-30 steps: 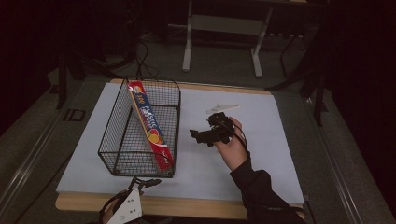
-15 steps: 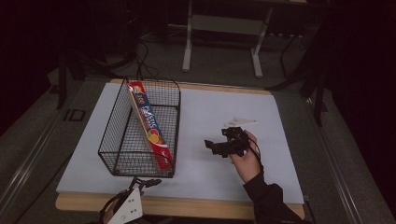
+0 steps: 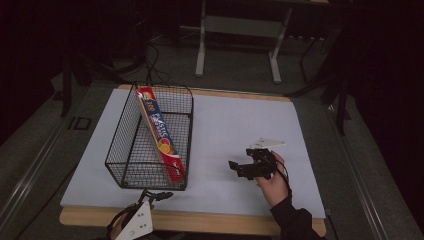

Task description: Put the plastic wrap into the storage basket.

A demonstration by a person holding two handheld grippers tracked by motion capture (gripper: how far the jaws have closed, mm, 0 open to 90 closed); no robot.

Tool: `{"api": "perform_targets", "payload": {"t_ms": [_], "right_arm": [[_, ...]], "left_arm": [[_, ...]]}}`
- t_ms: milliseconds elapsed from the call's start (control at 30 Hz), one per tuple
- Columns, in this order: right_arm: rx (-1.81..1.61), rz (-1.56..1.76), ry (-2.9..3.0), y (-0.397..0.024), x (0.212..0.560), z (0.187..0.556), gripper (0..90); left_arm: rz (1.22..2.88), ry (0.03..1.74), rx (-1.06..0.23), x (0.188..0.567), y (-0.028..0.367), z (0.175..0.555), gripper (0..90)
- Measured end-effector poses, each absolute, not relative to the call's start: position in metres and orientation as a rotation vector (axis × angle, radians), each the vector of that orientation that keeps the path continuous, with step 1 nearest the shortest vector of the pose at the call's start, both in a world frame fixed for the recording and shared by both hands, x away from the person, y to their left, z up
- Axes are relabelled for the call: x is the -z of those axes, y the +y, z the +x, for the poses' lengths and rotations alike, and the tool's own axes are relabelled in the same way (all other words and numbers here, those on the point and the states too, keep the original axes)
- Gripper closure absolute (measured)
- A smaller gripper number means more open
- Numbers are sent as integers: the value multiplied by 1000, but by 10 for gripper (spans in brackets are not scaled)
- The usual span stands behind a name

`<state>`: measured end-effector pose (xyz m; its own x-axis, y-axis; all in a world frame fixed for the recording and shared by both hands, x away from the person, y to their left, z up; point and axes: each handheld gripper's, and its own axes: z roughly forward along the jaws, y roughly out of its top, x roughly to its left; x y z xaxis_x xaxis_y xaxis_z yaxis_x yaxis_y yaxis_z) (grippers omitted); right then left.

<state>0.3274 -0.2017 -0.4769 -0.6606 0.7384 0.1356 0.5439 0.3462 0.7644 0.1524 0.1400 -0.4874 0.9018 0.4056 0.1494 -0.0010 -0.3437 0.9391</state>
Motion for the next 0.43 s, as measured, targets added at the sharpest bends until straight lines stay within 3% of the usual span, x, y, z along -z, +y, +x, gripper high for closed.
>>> {"api": "perform_targets", "payload": {"t_ms": [433], "right_arm": [[-1172,1111,2370,-202,487,328,144]], "left_arm": [[1885,296,-429,487,141,152,1]]}}
